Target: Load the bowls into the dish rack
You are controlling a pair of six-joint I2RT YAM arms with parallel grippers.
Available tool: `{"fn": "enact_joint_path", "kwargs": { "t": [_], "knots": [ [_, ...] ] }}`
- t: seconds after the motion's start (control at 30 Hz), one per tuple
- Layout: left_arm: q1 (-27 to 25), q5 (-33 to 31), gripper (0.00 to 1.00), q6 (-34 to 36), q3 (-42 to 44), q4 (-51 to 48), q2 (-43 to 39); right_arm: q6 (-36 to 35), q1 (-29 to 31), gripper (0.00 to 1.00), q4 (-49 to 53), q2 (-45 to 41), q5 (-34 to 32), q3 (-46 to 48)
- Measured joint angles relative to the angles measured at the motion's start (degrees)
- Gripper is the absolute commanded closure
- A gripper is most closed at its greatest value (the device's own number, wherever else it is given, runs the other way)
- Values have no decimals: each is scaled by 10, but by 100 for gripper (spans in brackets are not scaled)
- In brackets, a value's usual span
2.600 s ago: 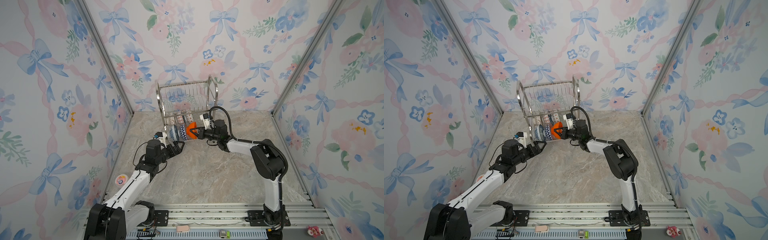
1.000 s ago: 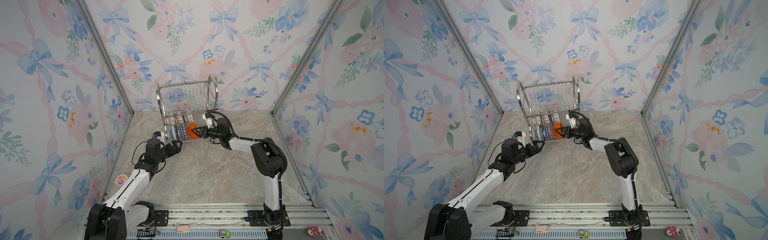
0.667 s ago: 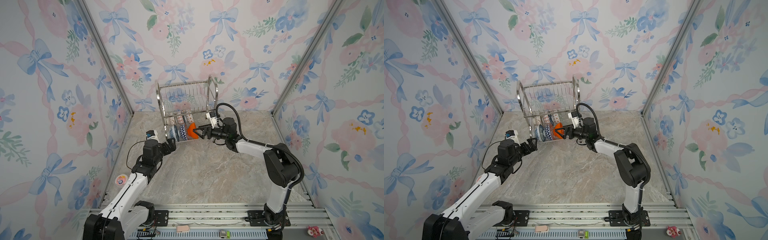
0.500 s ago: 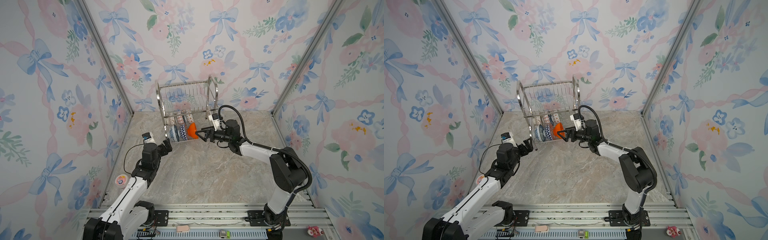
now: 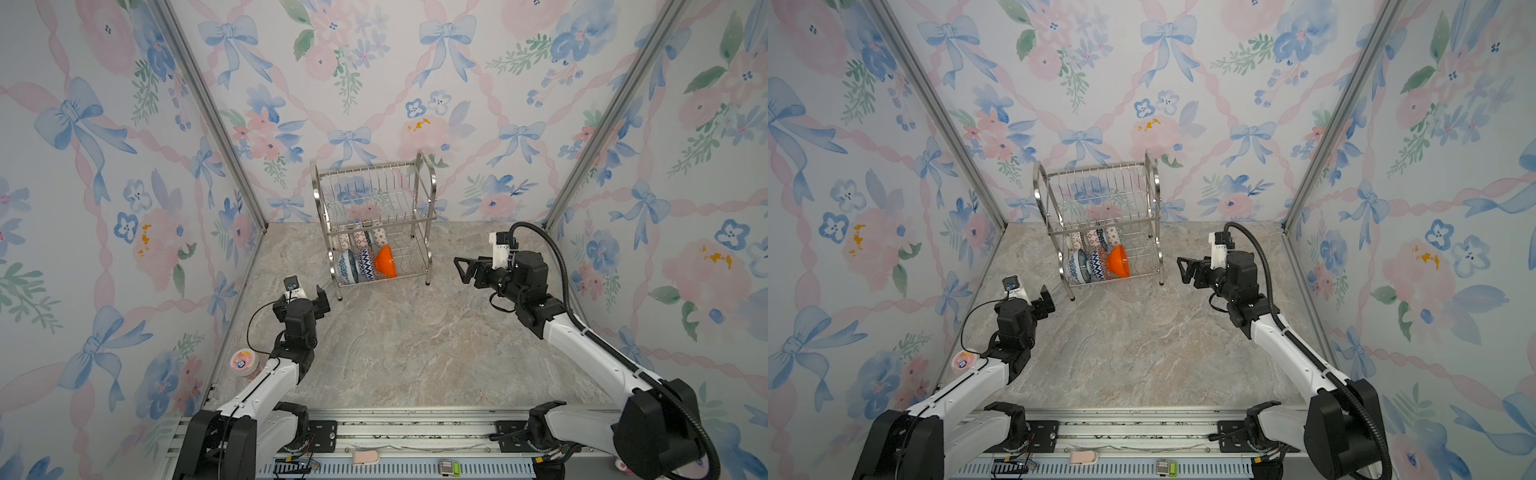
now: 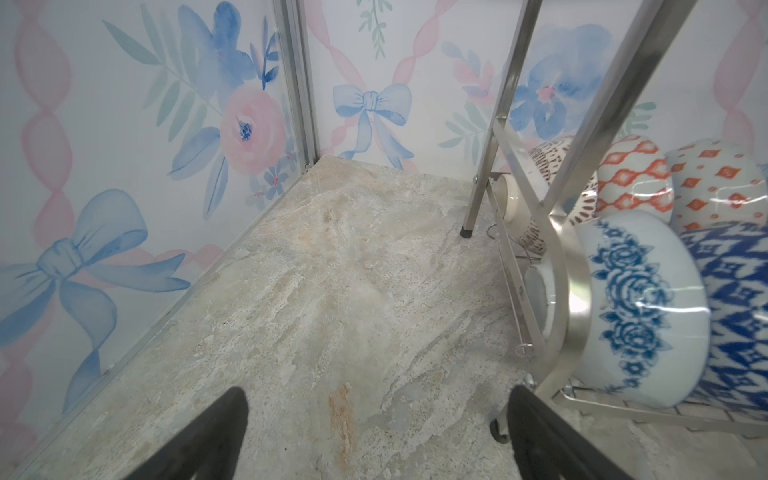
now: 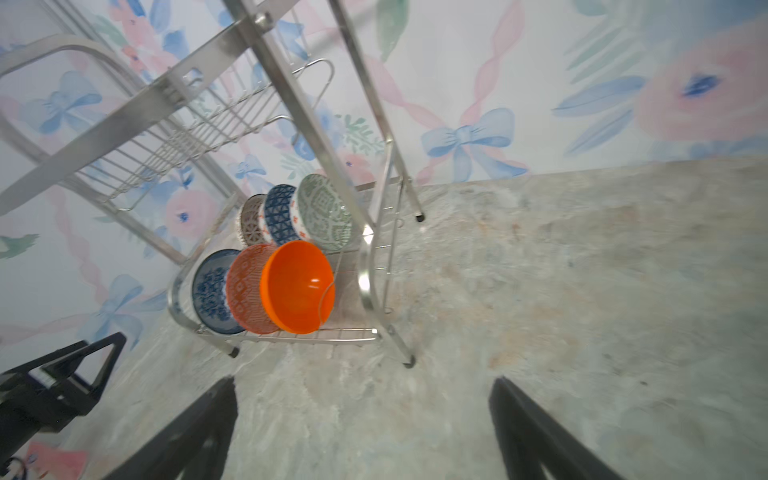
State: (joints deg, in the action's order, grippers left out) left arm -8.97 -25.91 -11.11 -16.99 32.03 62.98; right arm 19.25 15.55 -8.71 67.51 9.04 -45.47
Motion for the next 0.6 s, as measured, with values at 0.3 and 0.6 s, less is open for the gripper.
{"fn": "enact_joint_path", "kwargs": {
  "t": [0.3, 0.6],
  "knots": [
    [19, 36, 2, 76, 39, 172, 139, -112, -40, 3, -32, -91, -224, 185],
    [53, 95, 2, 82, 50, 348, 261, -207, -54, 3, -259, 52, -273, 283]
  ]
}}
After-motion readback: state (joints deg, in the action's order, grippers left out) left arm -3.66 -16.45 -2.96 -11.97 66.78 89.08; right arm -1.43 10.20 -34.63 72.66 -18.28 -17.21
